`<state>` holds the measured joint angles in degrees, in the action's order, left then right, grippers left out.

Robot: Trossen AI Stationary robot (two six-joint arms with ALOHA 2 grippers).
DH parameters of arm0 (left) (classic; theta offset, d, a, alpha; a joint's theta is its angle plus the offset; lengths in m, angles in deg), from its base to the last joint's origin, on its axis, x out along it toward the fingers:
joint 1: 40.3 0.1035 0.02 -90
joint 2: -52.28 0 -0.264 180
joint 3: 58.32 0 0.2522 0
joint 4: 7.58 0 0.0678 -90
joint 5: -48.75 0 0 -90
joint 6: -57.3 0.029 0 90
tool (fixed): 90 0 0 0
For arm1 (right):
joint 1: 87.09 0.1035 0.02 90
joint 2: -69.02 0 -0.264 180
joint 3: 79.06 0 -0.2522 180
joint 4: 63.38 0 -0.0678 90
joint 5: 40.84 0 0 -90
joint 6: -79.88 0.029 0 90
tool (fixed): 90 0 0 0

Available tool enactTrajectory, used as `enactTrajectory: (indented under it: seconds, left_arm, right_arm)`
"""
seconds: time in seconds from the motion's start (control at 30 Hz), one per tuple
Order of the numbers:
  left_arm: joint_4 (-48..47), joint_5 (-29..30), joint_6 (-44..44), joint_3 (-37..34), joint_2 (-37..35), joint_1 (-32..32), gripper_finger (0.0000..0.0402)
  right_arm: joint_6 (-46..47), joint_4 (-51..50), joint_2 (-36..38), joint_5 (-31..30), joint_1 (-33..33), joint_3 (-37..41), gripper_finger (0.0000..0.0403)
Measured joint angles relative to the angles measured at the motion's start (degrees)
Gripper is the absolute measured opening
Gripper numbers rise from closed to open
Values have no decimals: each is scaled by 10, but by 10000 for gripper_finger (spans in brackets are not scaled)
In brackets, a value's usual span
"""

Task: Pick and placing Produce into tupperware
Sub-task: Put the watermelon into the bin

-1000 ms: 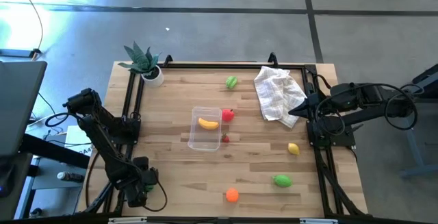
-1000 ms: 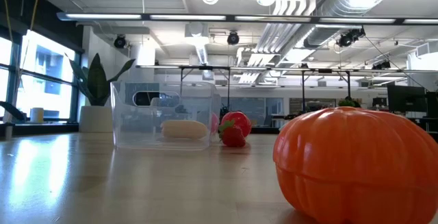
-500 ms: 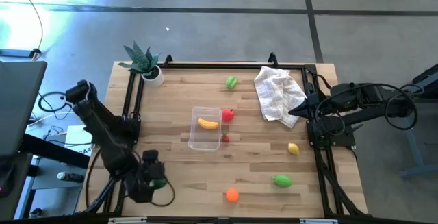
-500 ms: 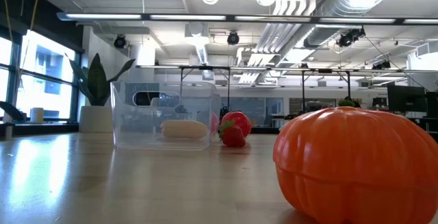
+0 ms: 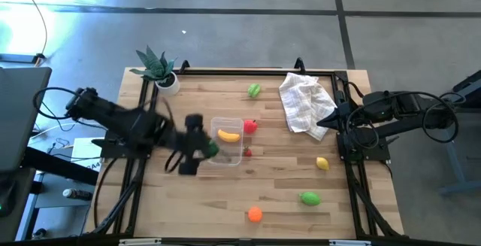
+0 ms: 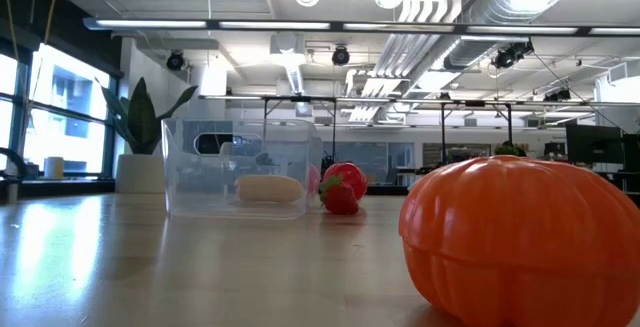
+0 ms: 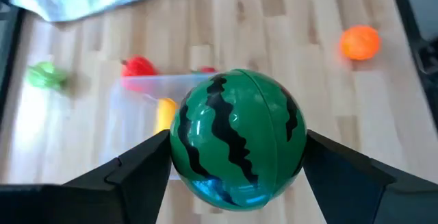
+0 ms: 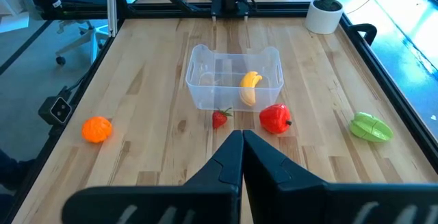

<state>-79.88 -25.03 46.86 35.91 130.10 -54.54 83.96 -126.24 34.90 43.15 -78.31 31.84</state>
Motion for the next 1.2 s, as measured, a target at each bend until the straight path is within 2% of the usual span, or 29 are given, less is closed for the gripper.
enactTrajectory:
  seconds: [0.2, 0.37, 0.57, 0.83, 1.2]
  left_arm:
    - [-8, -73, 81, 7, 22, 124, 291]
    - [-1, -119, 136, 7, 83, 174, 291]
    - [-2, -155, 195, 7, 181, 184, 291]
    - [-2, -164, 263, 7, 298, 184, 292]
    - [31, -168, 295, 7, 350, 184, 292]
  right_arm:
    - [0, 0, 0, 0, 0, 0, 0]
    - [0, 0, 0, 0, 0, 0, 0]
    - [0, 0, 0, 0, 0, 0, 0]
    - [0, 0, 0, 0, 0, 0, 0]
    - [0, 0, 0, 0, 0, 0, 0]
